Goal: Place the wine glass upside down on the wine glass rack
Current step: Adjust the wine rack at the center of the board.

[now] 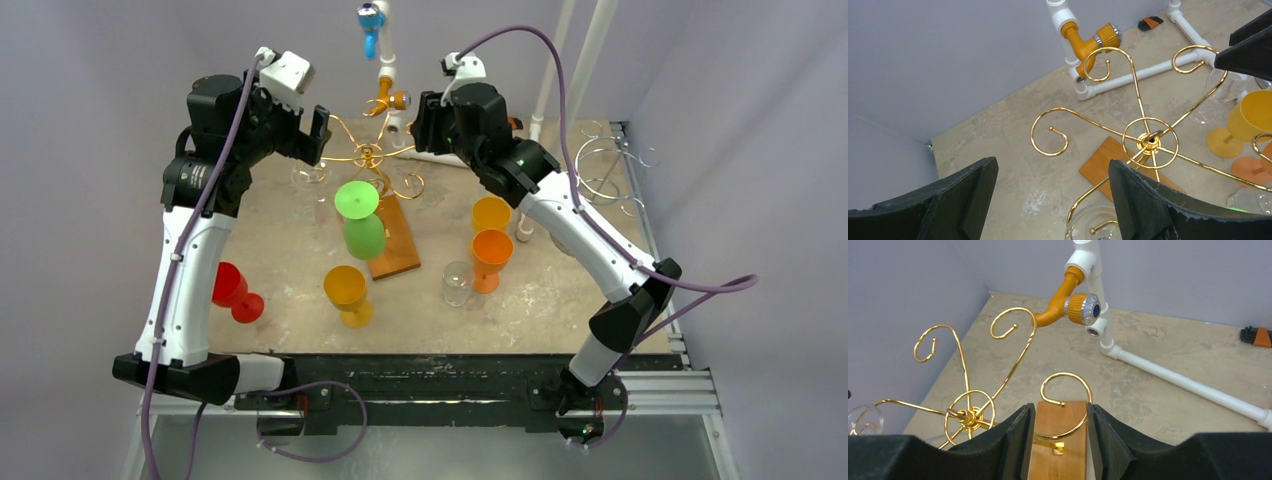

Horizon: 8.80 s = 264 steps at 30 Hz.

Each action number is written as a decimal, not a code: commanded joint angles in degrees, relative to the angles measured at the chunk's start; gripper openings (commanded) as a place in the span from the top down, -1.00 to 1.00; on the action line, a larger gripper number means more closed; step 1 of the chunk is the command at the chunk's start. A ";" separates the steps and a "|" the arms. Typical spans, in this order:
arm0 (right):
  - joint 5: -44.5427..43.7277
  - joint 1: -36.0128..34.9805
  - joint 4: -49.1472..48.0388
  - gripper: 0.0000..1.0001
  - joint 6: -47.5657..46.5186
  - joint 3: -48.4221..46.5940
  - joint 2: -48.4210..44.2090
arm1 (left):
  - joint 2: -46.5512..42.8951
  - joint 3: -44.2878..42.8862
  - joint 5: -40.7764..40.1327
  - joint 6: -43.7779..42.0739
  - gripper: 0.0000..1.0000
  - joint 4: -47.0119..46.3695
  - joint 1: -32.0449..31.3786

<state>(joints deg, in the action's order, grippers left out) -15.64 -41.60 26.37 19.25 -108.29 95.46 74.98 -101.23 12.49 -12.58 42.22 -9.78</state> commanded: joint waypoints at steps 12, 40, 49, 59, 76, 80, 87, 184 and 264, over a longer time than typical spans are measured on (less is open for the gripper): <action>-2.97 0.11 -4.41 0.05 -1.40 4.05 -0.98 | 3.40 -6.04 7.14 4.44 -0.53 4.28 0.03; -0.22 -0.86 -4.06 0.90 2.49 10.93 -3.03 | 7.58 -3.14 2.62 1.68 -0.25 5.41 -10.06; -1.77 -3.05 -2.11 1.00 3.65 10.74 -3.23 | 8.94 -3.01 2.31 1.81 0.06 6.10 -11.12; -4.55 -5.74 -0.51 1.00 6.10 13.34 -4.84 | 9.03 -2.27 0.93 1.24 0.38 6.83 -11.31; -6.25 -8.71 -0.99 1.00 11.15 24.36 -10.69 | 8.71 1.45 0.07 1.83 0.58 3.24 -12.73; -6.02 -9.13 -0.94 1.00 11.90 25.85 -12.14 | 9.20 1.29 -0.74 1.94 0.65 2.29 -13.22; -5.03 -10.78 -0.55 1.00 13.86 28.24 -13.72 | 9.57 1.34 -1.76 0.77 0.70 1.71 -13.67; -5.05 -4.36 10.25 0.57 7.55 17.97 -13.61 | 6.71 -4.92 4.12 -3.57 0.21 6.27 -20.08; -2.68 -4.36 4.76 0.63 9.76 30.97 -17.16 | 16.97 -14.23 -7.22 -12.63 1.00 23.77 -20.10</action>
<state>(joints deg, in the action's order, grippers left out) -22.37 -45.58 22.96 28.73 -80.60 74.24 91.42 -113.58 12.14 -28.73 66.46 -29.80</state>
